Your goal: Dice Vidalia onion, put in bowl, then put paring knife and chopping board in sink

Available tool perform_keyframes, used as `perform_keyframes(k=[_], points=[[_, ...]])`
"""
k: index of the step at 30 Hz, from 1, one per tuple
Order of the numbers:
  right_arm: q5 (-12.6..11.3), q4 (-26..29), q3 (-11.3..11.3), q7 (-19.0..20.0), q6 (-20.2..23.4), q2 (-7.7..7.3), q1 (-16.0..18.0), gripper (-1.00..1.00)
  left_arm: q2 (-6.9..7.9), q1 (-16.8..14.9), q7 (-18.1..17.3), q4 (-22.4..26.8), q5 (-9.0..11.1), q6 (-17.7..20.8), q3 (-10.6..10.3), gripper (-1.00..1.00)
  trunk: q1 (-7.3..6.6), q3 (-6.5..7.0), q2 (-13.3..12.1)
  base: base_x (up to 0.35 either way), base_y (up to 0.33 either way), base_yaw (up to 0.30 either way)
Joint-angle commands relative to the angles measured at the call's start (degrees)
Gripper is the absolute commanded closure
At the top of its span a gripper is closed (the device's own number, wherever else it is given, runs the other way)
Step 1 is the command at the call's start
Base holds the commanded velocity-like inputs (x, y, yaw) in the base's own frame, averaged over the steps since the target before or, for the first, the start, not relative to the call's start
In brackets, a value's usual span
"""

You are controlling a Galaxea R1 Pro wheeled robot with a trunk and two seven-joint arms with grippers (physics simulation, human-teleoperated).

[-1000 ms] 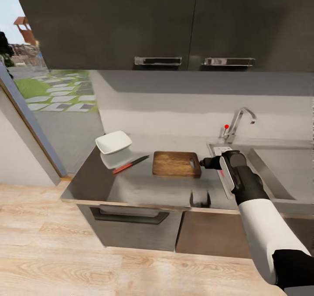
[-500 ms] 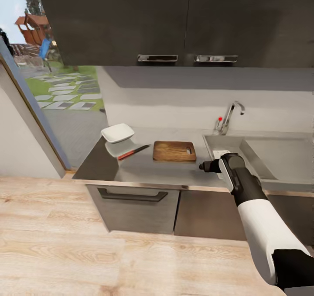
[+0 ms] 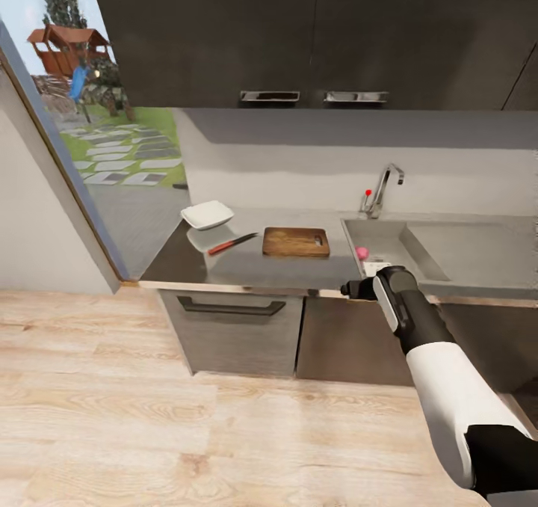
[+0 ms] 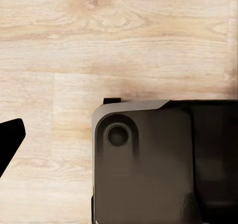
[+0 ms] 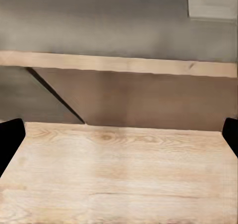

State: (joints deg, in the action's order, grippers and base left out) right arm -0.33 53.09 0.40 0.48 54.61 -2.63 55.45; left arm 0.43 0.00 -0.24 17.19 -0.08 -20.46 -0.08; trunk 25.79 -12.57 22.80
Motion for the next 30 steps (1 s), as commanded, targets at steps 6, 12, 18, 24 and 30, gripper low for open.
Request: perform_keyframes(k=[6, 12, 18, 24, 30], points=[[0.17, -21.1, 0.04, 0.05, -19.74, -0.18, -0.16, -1.0, 0.01, 0.0, -0.02, 0.07, -0.01, -0.11, -0.01, -1.0, 0.0, -0.1, 0.12, -0.078, 0.0, 0.0], [0.18, -36.2, 0.12, 0.05, -34.2, -0.14, -0.16, -1.0, 0.01, 0.0, -0.02, 0.12, -0.02, -0.11, -0.01, -1.0, 0.0, -0.1, 0.12, -0.003, 0.0, 0.0], [0.13, -47.58, 0.14, 0.27, -45.37, -0.02, -0.16, -1.0, 0.01, 0.0, -0.02, 0.12, -0.09, -0.11, -0.01, -1.0, 0.0, -0.1, 0.12, 0.0, 0.0, 0.0], [0.11, -51.82, 0.13, 0.32, -59.43, 1.47, -6.61, -1.0, 0.01, 0.0, -0.02, 0.12, -0.03, -0.11, -0.01, -1.0, 0.0, -0.1, 0.12, 0.0, 0.0, 0.0], [0.07, -52.08, 0.13, 0.03, -69.8, 1.78, -11.02, -1.0, 0.01, 0.0, -0.02, 0.12, -0.02, -0.11, -0.01, -1.0, 0.0, -0.1, 0.12, 0.0, 0.0, 0.0]])
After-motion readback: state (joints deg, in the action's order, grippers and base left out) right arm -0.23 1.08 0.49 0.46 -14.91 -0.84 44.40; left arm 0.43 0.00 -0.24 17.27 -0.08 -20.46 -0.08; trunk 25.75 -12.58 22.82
